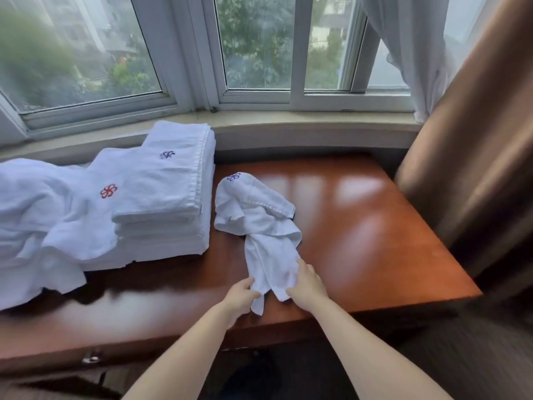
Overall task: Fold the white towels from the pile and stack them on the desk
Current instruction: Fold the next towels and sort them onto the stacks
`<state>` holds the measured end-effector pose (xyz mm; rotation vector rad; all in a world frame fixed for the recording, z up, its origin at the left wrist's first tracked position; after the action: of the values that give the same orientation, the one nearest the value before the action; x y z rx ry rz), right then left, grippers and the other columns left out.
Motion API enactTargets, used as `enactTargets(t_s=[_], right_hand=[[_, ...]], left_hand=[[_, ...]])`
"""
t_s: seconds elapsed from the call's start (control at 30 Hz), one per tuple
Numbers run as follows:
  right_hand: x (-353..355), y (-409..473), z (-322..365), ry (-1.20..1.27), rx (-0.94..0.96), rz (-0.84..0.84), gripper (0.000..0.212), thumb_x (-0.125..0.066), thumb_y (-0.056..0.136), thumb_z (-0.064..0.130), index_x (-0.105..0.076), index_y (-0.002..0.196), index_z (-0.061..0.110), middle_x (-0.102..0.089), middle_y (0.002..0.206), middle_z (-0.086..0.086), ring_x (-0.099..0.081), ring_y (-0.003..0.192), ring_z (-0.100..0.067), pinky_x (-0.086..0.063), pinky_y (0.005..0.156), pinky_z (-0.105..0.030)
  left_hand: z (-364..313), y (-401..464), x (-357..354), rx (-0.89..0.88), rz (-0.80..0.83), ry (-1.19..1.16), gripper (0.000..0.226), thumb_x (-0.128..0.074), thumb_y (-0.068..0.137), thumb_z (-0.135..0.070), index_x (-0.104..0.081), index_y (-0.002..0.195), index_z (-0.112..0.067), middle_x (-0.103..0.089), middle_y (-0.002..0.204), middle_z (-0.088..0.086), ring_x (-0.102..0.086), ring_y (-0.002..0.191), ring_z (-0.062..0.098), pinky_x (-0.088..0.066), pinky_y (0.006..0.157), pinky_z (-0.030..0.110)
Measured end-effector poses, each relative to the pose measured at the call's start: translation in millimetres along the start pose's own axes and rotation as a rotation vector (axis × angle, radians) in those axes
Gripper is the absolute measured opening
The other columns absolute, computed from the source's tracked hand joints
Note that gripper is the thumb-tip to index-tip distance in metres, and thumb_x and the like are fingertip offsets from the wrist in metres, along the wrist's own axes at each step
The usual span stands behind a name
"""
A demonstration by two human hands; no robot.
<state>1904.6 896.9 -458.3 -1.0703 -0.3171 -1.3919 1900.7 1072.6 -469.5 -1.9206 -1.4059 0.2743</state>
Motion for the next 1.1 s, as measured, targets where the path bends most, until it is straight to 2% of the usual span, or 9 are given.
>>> enactTargets(t_s=[0.17,0.27,0.4,0.53,0.63,0.8,0.9,1.0,1.1], right_hand=[[-6.4,-5.9,11.5,-0.241,0.029,-0.055,0.042,-0.04,0.091,0.011,-0.048,0.132,0.019,-0.052,0.128,-0.004,-0.054,0.114,-0.025,-0.041,0.094,-0.035],[6.8,-6.3,20.4,0.332,0.001,-0.111,0.018,-0.043,0.088,0.005,-0.055,0.079,0.015,-0.049,0.074,-0.003,-0.045,0.069,-0.021,-0.034,0.063,-0.032],[25.8,-16.7,54.2,0.842,0.172,0.1,0.03,-0.053,0.082,0.026,-0.054,0.055,0.014,-0.046,0.051,0.004,-0.036,0.051,-0.012,-0.033,0.049,-0.021],[15.9,-13.1,27.4,0.756,0.035,0.027,0.035,-0.049,0.095,0.033,-0.073,0.075,0.016,-0.067,0.07,0.005,-0.054,0.061,-0.009,-0.046,0.058,-0.018],[4.1,-10.2,-10.6,0.677,-0.17,-0.203,0.011,-0.053,0.092,0.023,-0.058,0.097,0.014,-0.059,0.097,-0.005,-0.053,0.076,-0.019,-0.044,0.064,-0.029],[-45.1,-6.0,5.7,1.077,-0.306,0.0,0.04,-0.068,0.087,0.018,-0.057,0.122,0.003,-0.067,0.098,-0.005,-0.064,0.086,-0.019,-0.051,0.067,-0.027],[-25.9,-1.9,-5.7,1.017,-0.315,-0.235,0.015,-0.067,0.083,0.008,-0.068,0.094,-0.003,-0.068,0.086,-0.017,-0.056,0.08,-0.019,-0.042,0.067,-0.027],[11.7,-2.9,-25.8,0.949,-0.324,-0.457,0.021,-0.059,0.087,0.009,-0.071,0.101,0.0,-0.065,0.085,-0.012,-0.053,0.076,-0.02,-0.041,0.067,-0.028],[64.7,-18.3,-54.1,0.852,-0.368,-0.726,0.026,-0.05,0.091,0.012,-0.069,0.108,0.01,-0.067,0.1,-0.01,-0.061,0.089,-0.028,-0.046,0.078,-0.031]], left_hand=[[6.7,-0.6,2.6,0.046,0.036,-0.176,0.038,-0.041,0.098,-0.044,-0.061,0.122,-0.022,-0.063,0.122,0.004,-0.058,0.105,0.019,-0.046,0.09,0.035],[3.1,3.8,3.5,0.047,0.088,-0.319,0.059,-0.036,0.093,-0.064,-0.065,0.113,-0.017,-0.066,0.115,0.004,-0.06,0.104,0.02,-0.047,0.092,0.036],[-18.5,5.4,-11.7,0.01,0.366,-0.633,0.09,-0.027,0.082,-0.083,-0.067,0.118,-0.01,-0.067,0.12,0.012,-0.06,0.115,0.03,-0.041,0.106,0.044],[-17.8,1.5,-12.9,0.026,0.222,-0.709,0.041,-0.056,0.095,-0.035,-0.061,0.122,-0.004,-0.067,0.101,0.016,-0.066,0.085,0.029,-0.056,0.073,0.036],[11.2,4.0,-6.6,0.098,0.058,-0.716,0.03,-0.056,0.093,-0.003,-0.055,0.121,0.007,-0.064,0.105,0.021,-0.063,0.089,0.033,-0.054,0.083,0.041],[30.2,0.1,2.2,0.139,0.053,-0.725,0.026,-0.056,0.088,-0.011,-0.056,0.112,0.0,-0.065,0.104,0.018,-0.067,0.08,0.029,-0.06,0.067,0.04],[36.1,9.7,26.0,0.086,-0.163,-0.482,0.027,-0.063,0.09,-0.014,-0.059,0.112,0.002,-0.064,0.107,0.017,-0.064,0.089,0.031,-0.058,0.078,0.038],[33.9,5.9,30.9,0.087,-0.149,-0.474,0.012,-0.063,0.091,-0.011,-0.059,0.093,0.0,-0.055,0.073,0.009,-0.046,0.05,0.017,-0.038,0.036,0.017],[38.4,6.2,53.4,0.011,-0.279,-0.352,0.019,-0.07,0.085,-0.013,-0.056,0.073,-0.007,-0.049,0.061,0.005,-0.039,0.047,0.017,-0.033,0.045,0.021]])
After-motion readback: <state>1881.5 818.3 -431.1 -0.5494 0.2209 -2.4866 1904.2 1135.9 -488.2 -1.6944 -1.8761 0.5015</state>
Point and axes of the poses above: each hand's wrist, its own y-axis towards the middle knuckle, its own x-axis out of the back of the hand, z = x × y, the point moved 9 cm from there along y, towards the middle knuckle
